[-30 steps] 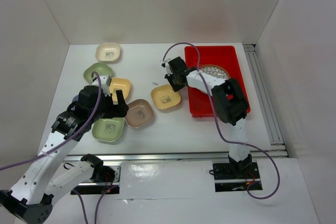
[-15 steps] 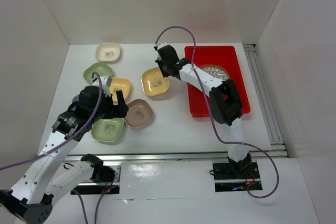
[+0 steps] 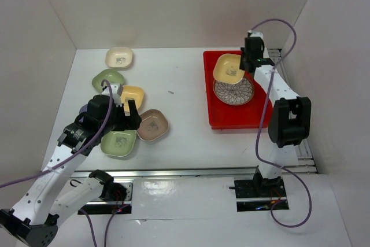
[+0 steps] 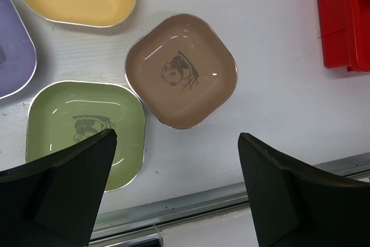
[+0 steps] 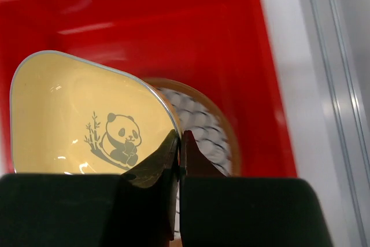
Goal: Place the plates into the plastic bin on the countertop
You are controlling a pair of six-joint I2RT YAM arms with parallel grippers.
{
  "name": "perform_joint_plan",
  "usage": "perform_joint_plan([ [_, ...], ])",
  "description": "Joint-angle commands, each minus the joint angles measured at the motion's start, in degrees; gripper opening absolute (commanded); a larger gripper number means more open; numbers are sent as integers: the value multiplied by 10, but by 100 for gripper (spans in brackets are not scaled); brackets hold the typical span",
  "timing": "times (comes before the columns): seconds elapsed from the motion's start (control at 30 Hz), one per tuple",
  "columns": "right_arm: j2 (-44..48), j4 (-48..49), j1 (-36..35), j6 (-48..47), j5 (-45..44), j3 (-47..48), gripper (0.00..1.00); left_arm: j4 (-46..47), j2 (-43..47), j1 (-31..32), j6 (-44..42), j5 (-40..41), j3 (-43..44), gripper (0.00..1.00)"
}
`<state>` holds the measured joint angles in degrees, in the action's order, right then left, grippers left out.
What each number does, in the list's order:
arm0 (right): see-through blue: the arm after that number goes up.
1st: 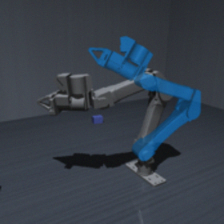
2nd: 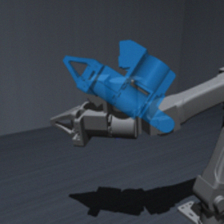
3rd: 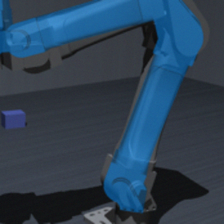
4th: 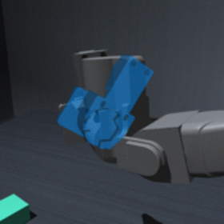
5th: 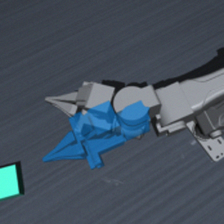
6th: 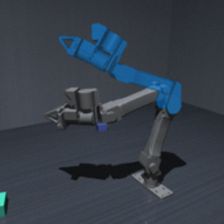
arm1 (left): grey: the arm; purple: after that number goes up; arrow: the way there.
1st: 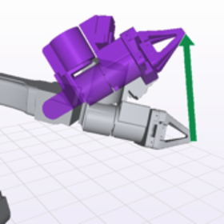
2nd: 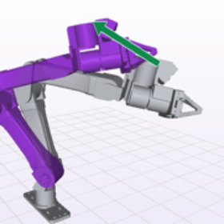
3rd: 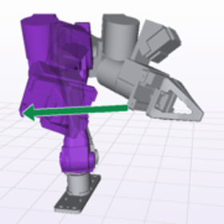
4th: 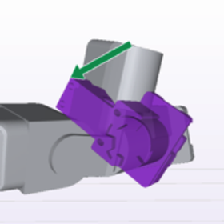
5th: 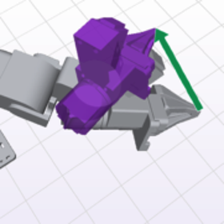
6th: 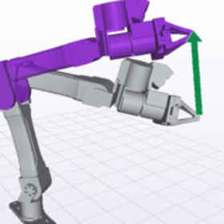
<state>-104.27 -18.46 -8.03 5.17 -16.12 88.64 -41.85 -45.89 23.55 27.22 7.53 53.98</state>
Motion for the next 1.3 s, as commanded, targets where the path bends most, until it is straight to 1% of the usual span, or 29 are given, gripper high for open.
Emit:
perform_joint_plan([
  [0.0,42,43,36,32,68,-46,0,27,7,2,-1,-10,-1,100],
  [0.17,35,49,77,32,85,-78,0,27,7,2,-1,-10,-1,100],
  [0.27,29,75,89,38,101,-106,0,27,7,2,-1,-10,-1,100],
  [0.53,18,80,89,49,132,-112,0,27,7,2,-1,-16,-1,100],
  [0.83,17,69,89,49,132,-102,0,27,7,2,-1,-16,-1,100],
  [0.87,17,69,89,49,126,-102,2,27,7,2,-1,-16,-1,100],
  [0.97,22,69,89,49,121,-107,68,27,7,2,-1,-16,-1,100],
  [1.03,29,69,84,49,121,-107,76,27,7,2,-1,-16,-1,100],
  [1.1,35,69,78,49,114,-101,93,27,7,2,-1,-21,-1,100],
  [1.13,43,62,66,49,100,-101,98,27,7,2,-1,-21,-1,100],
  [1.17,55,62,58,43,94,-95,100,27,7,2,-1,-21,-1,100],
  [1.23,71,62,38,38,102,-95,100,27,7,2,-1,-21,-1,100],
  [1.27,89,62,-3,32,108,-95,100,27,7,2,-1,-14,-1,100],
])
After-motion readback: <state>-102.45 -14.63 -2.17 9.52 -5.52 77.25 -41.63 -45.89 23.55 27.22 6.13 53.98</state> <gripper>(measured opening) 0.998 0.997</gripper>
